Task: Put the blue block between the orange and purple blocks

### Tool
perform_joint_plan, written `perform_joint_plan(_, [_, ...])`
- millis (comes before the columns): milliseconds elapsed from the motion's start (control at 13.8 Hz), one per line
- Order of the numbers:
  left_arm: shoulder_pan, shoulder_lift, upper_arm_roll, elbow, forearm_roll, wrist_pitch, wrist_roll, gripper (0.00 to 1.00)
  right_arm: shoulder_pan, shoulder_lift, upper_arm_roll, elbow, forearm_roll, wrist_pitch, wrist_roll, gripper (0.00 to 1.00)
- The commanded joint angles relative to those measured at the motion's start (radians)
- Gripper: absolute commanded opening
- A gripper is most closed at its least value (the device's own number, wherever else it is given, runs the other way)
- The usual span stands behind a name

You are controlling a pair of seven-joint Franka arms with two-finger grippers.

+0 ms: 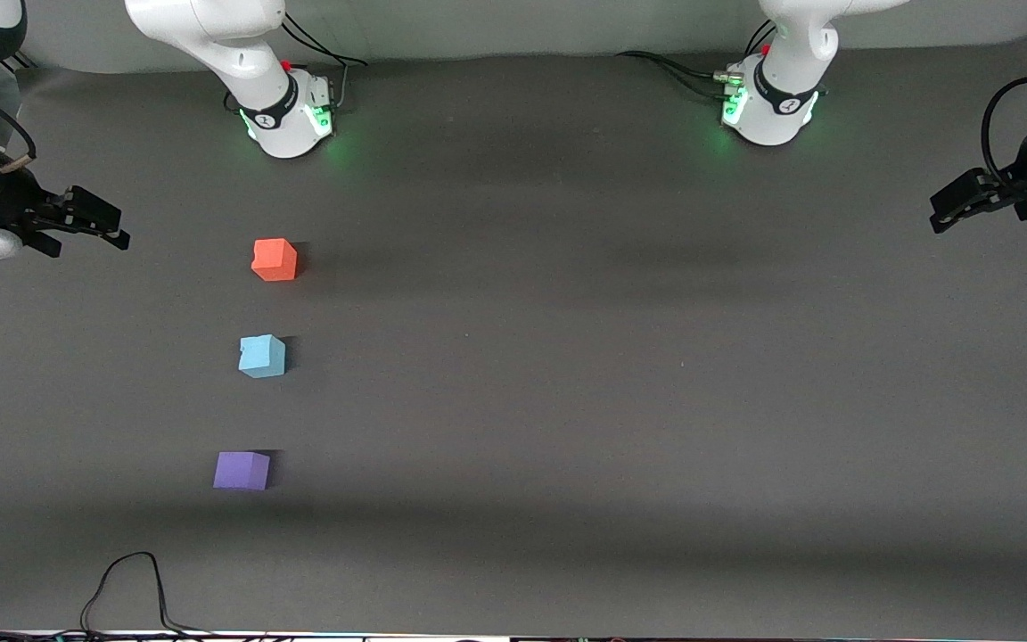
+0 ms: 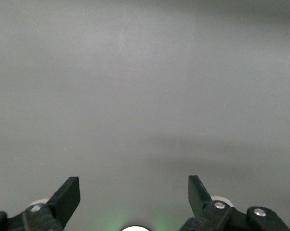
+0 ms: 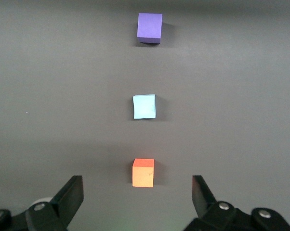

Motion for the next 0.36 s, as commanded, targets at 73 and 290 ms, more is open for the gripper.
perform_joint_plan(73, [-0.002,0.013,0.001,0.033,0.005,-0.037,-0.005,1.0,0.017,0.005,0.01,0.017,-0.067,-0.021,0.006,1.0])
perform_joint_plan(290, [0.0,0.013,0.001,0.035,0.005,-0.041,-0.004,1.0,0.034,0.0,0.005,0.014,-0.085,-0.024,0.007,1.0])
